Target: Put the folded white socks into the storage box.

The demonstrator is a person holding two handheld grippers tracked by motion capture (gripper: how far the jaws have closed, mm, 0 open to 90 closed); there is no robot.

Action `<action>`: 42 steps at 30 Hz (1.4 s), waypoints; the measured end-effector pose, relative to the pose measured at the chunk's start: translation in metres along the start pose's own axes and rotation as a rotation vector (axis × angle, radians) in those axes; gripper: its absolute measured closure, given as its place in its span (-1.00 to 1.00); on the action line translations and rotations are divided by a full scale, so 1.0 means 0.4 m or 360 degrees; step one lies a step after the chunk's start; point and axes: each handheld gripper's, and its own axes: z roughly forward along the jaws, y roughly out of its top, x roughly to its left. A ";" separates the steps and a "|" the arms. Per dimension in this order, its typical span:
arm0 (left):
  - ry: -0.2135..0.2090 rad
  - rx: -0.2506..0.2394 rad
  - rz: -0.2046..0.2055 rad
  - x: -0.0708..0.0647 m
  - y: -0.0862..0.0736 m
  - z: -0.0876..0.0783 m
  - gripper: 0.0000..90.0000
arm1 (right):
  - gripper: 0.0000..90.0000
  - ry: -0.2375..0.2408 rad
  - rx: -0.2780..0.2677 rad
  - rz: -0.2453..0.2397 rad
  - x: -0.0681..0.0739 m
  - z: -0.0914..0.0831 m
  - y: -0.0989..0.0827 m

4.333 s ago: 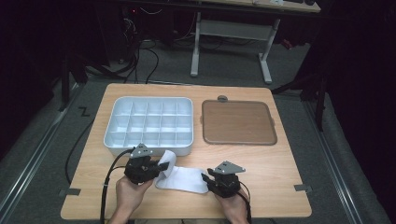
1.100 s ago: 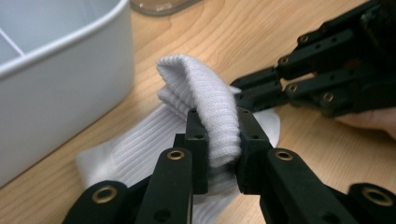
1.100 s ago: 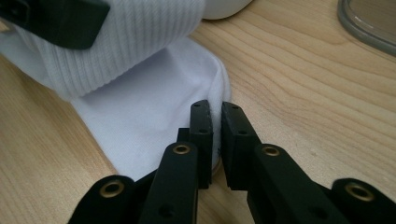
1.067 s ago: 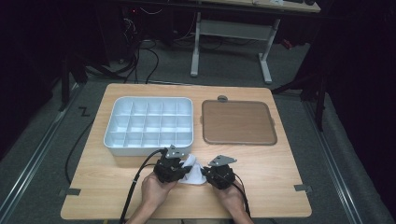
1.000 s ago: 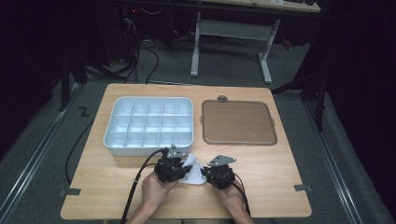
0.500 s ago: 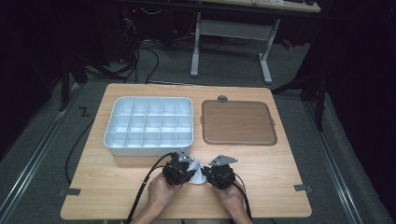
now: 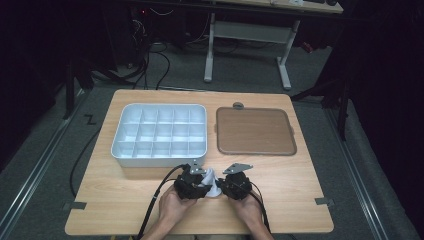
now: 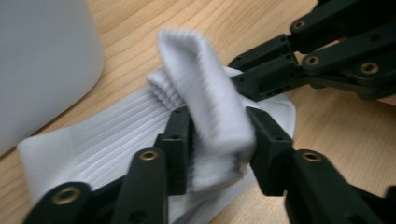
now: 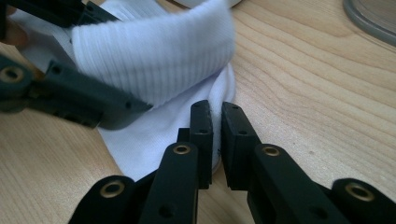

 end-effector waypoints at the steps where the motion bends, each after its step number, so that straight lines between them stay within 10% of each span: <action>1: -0.0022 0.0005 -0.0034 0.000 0.004 -0.002 0.23 | 0.87 0.0000 0.0012 0.0001 0.000 0.000 0.002; 14: -0.0171 -0.0152 -0.0191 0.020 0.077 -0.115 -0.06 | 0.65 -0.0013 0.0096 0.0020 0.003 -0.011 0.018; 27: 0.0079 -0.0297 -0.0196 0.147 0.072 -0.142 0.02 | 0.65 -0.0105 -0.0046 -0.0034 0.007 -0.112 0.019; 34: 0.0072 -0.0244 -0.0193 0.149 0.047 -0.108 0.02 | 0.67 -0.0092 -0.0112 -0.0164 0.077 -0.128 0.052; 42: 0.0124 -0.0181 -0.0111 0.136 0.014 -0.060 0.01 | 0.38 -0.0120 -0.0044 -0.0127 0.107 -0.061 0.051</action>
